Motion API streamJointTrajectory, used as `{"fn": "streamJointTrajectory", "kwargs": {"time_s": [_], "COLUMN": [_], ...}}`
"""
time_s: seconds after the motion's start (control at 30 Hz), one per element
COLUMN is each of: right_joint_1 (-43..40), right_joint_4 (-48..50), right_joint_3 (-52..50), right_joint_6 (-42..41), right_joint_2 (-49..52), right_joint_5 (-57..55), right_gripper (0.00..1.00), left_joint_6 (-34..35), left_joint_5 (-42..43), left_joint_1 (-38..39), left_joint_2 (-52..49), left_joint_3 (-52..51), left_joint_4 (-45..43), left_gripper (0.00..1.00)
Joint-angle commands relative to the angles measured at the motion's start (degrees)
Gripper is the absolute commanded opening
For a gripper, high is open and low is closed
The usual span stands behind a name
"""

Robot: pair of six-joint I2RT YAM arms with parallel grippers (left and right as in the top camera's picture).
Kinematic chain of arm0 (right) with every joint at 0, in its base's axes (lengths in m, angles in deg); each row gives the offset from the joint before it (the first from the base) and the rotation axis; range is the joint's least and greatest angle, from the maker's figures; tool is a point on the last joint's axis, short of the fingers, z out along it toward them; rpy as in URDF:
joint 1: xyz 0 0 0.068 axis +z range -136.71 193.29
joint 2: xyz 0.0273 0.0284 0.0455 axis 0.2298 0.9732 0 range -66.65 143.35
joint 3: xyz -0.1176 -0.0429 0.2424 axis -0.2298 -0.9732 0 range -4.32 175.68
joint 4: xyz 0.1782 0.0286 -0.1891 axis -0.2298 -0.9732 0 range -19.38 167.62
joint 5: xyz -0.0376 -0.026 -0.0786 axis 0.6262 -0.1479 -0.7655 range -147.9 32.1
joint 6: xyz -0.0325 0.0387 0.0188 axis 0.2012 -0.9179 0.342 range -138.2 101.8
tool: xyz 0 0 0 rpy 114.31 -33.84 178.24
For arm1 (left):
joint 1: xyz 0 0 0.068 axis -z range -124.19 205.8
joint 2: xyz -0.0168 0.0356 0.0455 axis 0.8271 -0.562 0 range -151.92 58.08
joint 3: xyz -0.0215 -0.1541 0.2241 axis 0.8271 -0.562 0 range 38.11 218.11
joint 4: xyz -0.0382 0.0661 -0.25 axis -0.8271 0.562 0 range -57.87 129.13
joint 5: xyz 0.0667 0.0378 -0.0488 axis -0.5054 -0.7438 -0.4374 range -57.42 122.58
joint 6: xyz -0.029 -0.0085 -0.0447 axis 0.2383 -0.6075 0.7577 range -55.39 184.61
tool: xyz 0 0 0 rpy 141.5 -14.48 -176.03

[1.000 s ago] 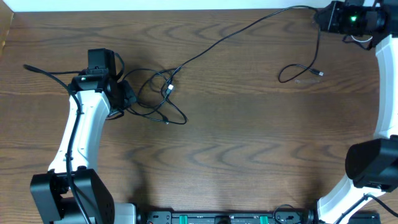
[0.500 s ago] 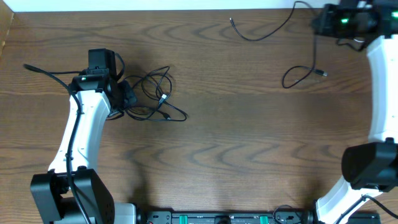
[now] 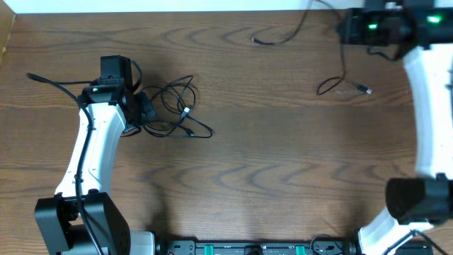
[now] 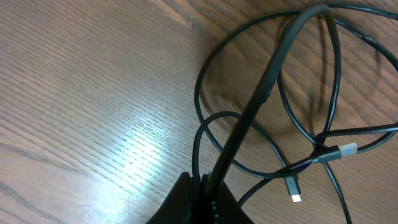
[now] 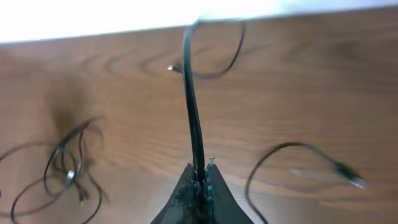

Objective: Untangle cables

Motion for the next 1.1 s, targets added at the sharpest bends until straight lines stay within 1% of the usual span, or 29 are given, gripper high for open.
{"fn": "streamJointTrajectory", "kwargs": {"time_s": [0.0, 0.23, 0.33, 0.47, 0.6, 0.77, 0.9, 1.07], "right_joint_1": [-4.8, -19.6, -25.6, -31.7, -34.6, -35.4, -35.8, -36.8], "right_joint_4": [-0.2, -0.1, 0.9, 5.4, 12.3, 20.5, 22.3, 21.3], "right_joint_3": [3.0, 3.0, 3.0, 3.0, 3.0, 3.0, 3.0, 2.9], "right_joint_6": [0.2, 0.2, 0.2, -0.7, -1.3, -2.6, -3.7, -4.0], "right_joint_2": [-8.0, -15.0, -15.4, -13.5, -9.4, -3.1, -0.6, -0.1], "right_joint_5": [-3.0, -3.7, -3.0, -2.5, -2.5, -3.5, -8.0, -18.5], "right_gripper": [0.01, 0.01, 0.01, 0.01, 0.01, 0.01, 0.01, 0.01], "left_joint_6": [-0.9, -0.9, -0.9, -0.7, -0.7, -0.7, -0.7, -0.7], "left_joint_5": [-0.4, -0.4, -0.3, -0.3, -0.3, -0.3, -0.3, -0.3], "left_joint_1": [-0.3, -0.3, -0.2, -0.2, -0.2, -0.2, -0.2, -0.2], "left_joint_2": [-0.3, -0.3, -0.3, -0.3, -0.3, -0.3, -0.3, -0.3], "left_joint_3": [1.5, 1.5, 1.5, 1.5, 1.5, 1.5, 1.5, 1.5], "left_joint_4": [0.0, 0.0, -0.2, -0.6, -1.3, -1.6, -1.6, -1.7], "left_gripper": [0.08, 0.08, 0.08, 0.08, 0.08, 0.08, 0.08, 0.08]}}
